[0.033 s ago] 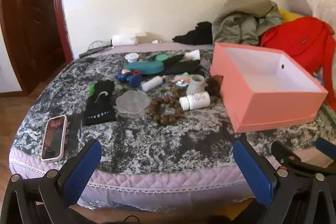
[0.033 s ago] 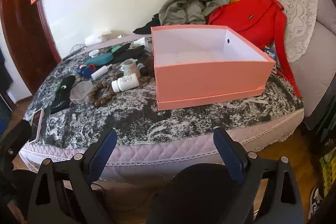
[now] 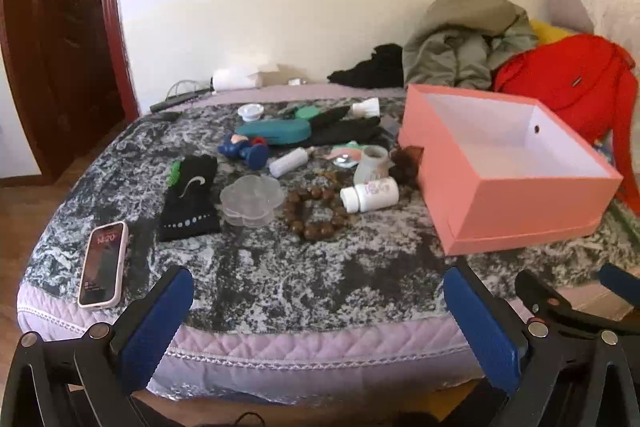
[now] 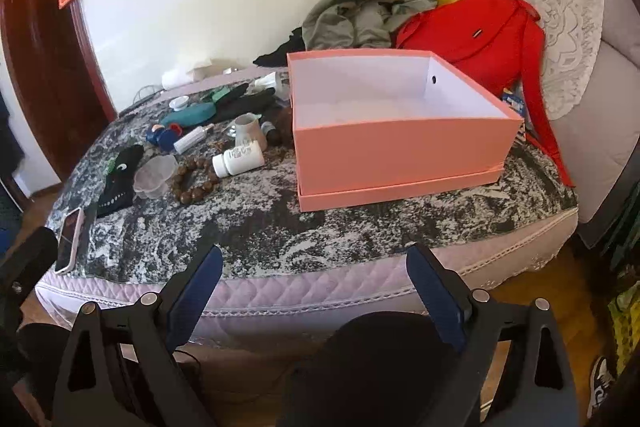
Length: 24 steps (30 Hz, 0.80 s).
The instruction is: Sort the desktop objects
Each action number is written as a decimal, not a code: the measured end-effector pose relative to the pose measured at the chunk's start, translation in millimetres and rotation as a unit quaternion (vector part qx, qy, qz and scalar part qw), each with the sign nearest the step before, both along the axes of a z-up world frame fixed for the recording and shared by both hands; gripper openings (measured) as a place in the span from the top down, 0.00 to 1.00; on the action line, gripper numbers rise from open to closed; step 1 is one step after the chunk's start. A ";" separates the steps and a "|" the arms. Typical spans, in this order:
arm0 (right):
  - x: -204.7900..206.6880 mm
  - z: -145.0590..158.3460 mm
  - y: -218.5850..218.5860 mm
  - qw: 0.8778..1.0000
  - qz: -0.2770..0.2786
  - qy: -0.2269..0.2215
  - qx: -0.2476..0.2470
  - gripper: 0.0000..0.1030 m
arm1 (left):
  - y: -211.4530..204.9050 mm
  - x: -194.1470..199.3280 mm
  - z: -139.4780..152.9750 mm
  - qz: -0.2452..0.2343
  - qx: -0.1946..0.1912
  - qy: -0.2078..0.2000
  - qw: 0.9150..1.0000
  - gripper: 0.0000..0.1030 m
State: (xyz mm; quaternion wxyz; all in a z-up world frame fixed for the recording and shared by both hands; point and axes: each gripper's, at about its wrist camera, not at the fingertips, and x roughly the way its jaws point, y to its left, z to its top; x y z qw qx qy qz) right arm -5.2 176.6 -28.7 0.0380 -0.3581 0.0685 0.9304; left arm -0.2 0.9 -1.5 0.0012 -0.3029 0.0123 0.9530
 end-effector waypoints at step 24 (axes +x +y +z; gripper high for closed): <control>10.5 19.8 -22.4 0.999 0.005 0.016 0.049 0.07 | -12.3 10.2 -4.2 0.015 0.000 -0.003 1.000 0.00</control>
